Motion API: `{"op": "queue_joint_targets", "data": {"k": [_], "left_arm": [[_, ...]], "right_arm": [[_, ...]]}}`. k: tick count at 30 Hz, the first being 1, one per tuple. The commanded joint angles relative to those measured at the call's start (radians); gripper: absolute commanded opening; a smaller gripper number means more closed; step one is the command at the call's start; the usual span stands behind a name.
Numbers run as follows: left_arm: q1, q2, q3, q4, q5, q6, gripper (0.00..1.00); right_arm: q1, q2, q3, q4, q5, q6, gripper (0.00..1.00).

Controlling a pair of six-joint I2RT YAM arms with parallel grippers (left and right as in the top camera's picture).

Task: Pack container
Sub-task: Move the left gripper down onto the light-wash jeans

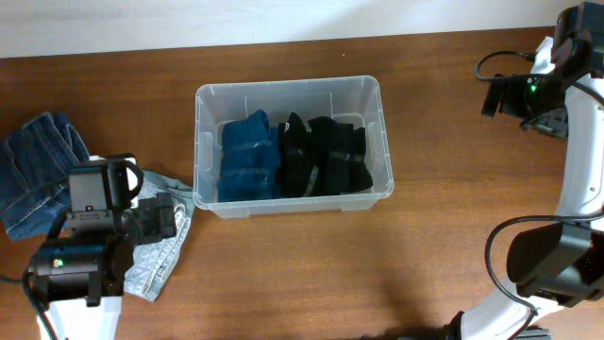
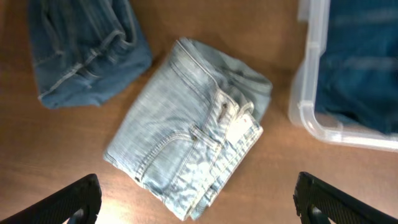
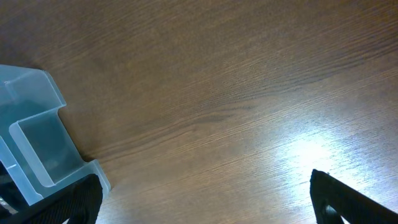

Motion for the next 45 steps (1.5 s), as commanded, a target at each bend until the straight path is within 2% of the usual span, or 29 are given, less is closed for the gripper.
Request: {"op": "queue_joint_targets", "data": {"k": [1,5,11,18,23,29,45], "left_arm": [[-0.015,-0.004,0.016,-0.021,0.046,0.052,0.99],[-0.070,-0.004,0.016,-0.072,0.031,0.097,0.96],[-0.178,-0.004,0.016,-0.196,-0.112,0.092,0.97],[-0.215,0.012,-0.010,-0.196,-0.255,0.093,0.99],[-0.215,0.038,-0.104,-0.125,-0.250,0.105,0.99],[-0.215,0.079,-0.254,0.040,-0.251,0.138,1.00],[-0.212,0.264,-0.309,0.241,-0.268,0.186,0.99]], "right_arm": [[-0.001,-0.008,0.005,-0.002,0.009,0.000,0.99],[-0.001,-0.008,0.005,-0.002,0.009,0.000,0.99],[-0.001,-0.008,0.005,-0.002,0.009,0.000,0.99],[-0.001,-0.008,0.005,-0.002,0.009,0.000,0.99],[-0.001,-0.008,0.005,-0.002,0.009,0.000,0.99],[-0.001,-0.008,0.005,-0.002,0.009,0.000,0.99],[-0.001,-0.008,0.005,-0.002,0.009,0.000,0.98]]}}
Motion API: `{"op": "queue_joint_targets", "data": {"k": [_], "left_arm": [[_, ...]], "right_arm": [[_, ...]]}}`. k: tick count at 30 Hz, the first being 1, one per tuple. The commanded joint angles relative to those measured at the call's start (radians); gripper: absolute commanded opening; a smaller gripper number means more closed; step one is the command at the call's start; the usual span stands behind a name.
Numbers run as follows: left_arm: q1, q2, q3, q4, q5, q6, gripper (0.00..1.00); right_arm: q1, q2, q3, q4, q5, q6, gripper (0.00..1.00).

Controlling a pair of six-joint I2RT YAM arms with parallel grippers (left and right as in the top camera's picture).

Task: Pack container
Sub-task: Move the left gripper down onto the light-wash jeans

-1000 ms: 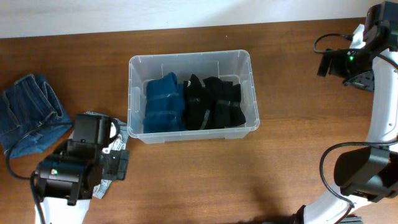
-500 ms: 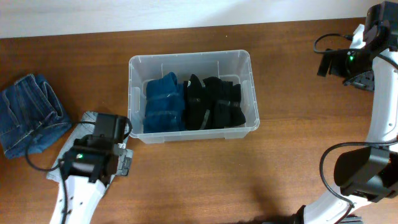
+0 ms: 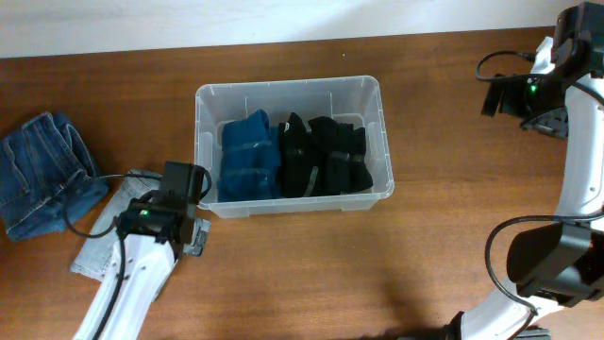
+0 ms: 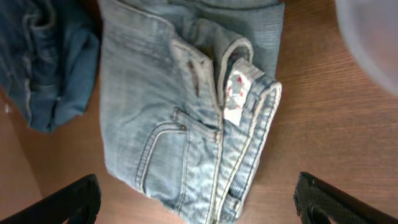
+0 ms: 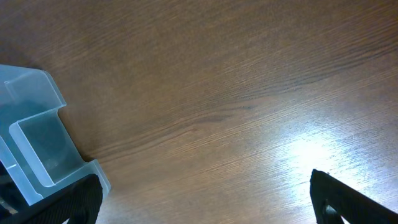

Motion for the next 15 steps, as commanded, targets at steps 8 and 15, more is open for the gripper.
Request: {"op": "queue_joint_targets", "data": {"k": [8,15], "left_arm": [[0.034,0.037,-0.027,0.074,-0.026,-0.031,0.99],[0.085,0.037,-0.087,0.119,0.003,-0.099,0.99]], "right_arm": [[-0.001,-0.008,0.005,-0.002,0.009,0.000,0.98],[-0.001,-0.008,0.005,-0.002,0.009,0.000,0.99]]}}
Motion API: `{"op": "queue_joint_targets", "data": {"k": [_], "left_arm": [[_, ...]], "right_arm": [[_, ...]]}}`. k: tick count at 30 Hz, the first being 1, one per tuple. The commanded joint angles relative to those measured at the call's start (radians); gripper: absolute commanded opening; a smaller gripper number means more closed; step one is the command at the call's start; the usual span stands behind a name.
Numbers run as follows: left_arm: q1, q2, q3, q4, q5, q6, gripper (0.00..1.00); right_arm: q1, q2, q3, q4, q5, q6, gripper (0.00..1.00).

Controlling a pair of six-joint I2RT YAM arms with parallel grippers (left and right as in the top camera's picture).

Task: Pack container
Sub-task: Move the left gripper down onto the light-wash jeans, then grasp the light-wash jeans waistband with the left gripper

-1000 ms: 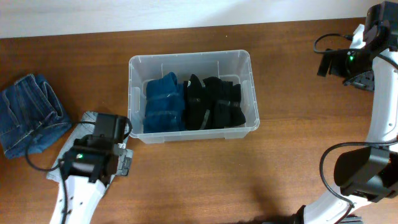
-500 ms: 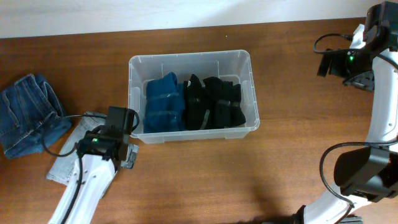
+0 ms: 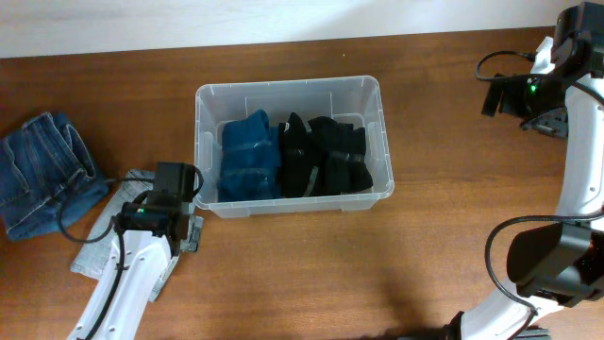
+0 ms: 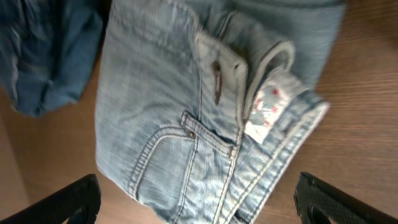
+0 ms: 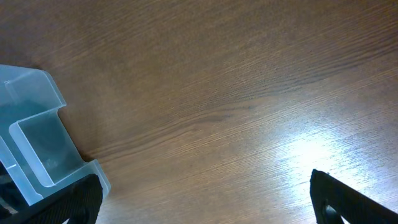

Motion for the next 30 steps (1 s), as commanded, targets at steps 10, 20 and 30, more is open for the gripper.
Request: {"op": "queue_joint_targets", "data": {"k": [10,20,30], "left_arm": [[0.059,0.002,-0.151,0.144,0.072,-0.073,0.99],[0.179,0.012,-0.211,0.283,0.135,-0.071,0.99],[0.178,0.007,-0.203,0.281,0.241,-0.024,0.99]], "right_arm": [[-0.001,-0.008,0.005,-0.002,0.009,0.000,0.99],[-0.001,-0.008,0.005,-0.002,0.009,0.000,0.98],[-0.001,-0.008,0.005,-0.002,0.009,0.000,0.99]]}}
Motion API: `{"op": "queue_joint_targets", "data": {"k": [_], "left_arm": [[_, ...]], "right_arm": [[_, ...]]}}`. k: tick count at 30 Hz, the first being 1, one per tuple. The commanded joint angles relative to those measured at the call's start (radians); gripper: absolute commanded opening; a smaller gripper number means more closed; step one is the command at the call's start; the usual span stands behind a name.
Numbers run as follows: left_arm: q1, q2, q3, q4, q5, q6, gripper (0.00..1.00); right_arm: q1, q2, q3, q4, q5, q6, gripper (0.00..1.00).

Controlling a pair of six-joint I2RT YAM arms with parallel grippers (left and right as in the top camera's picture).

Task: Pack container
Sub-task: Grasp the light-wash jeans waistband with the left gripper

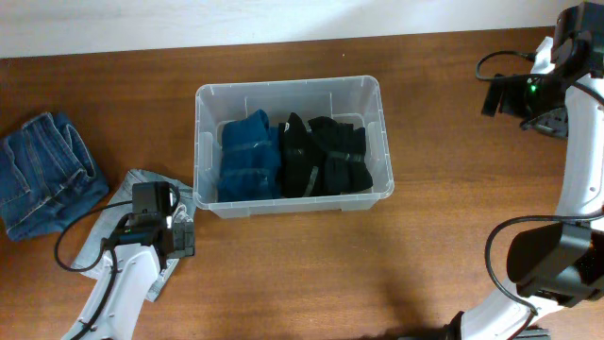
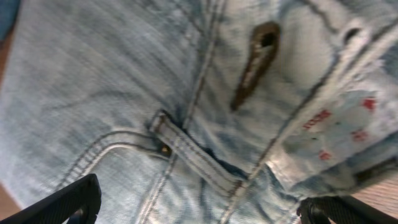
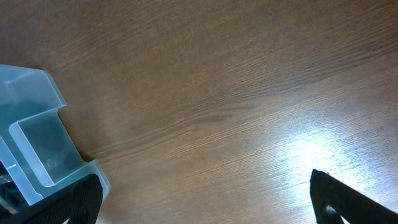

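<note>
Folded light blue jeans lie on the table left of the clear plastic container. My left gripper is right over them. In the left wrist view the light denim fills the frame, with its waistband, buttonhole and label close up. The left gripper is open, a black fingertip at each lower corner with the cloth between them. The container holds a folded blue garment and black garments. My right gripper is open over bare wood at the far right.
Darker blue jeans lie folded at the table's left edge. A corner of the container shows at the left of the right wrist view. The right arm stands along the table's right side.
My left gripper is lower and much closer to the light jeans, which now fill its view. Seen from overhead it sits a little further left. The right arm has not moved.
At first my left gripper was high, with both pairs of jeans and the container's corner in its view. Then it was turned and nearer the light jeans, then nearer still, and now it is open right at the cloth. The right gripper stayed open and still throughout.
</note>
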Motion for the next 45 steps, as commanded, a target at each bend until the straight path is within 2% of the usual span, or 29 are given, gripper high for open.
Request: {"op": "queue_joint_targets", "data": {"k": [1,9,14,25,36,38,40,43,45], "left_arm": [[0.004,-0.030,0.003,-0.009,0.069,0.023,0.99],[0.004,-0.171,0.019,-0.055,0.087,0.041,0.99],[0.004,-0.159,0.014,-0.073,0.106,0.040,0.99],[0.004,-0.017,0.014,-0.048,0.109,0.040,0.99],[0.004,0.172,0.014,0.021,-0.027,0.035,0.99],[0.005,0.184,0.014,0.031,-0.045,0.036,0.93],[0.004,0.184,0.014,0.037,-0.058,0.036,0.65],[0.004,0.184,0.014,0.049,-0.063,0.036,0.37],[0.004,0.184,0.014,0.051,-0.063,0.036,0.26]], "right_arm": [[-0.001,-0.008,0.005,-0.002,0.009,0.000,0.99],[-0.001,-0.008,0.005,-0.002,0.009,0.000,0.99],[-0.001,-0.008,0.005,-0.002,0.009,0.000,0.99],[-0.001,-0.008,0.005,-0.002,0.009,0.000,0.98],[-0.001,-0.008,0.005,-0.002,0.009,0.000,0.99],[-0.001,-0.008,0.005,-0.002,0.009,0.000,0.99],[-0.001,-0.008,0.005,-0.002,0.009,0.000,0.99],[-0.001,-0.008,0.005,-0.002,0.009,0.000,0.99],[-0.001,-0.008,0.005,-0.002,0.009,0.000,0.99]]}}
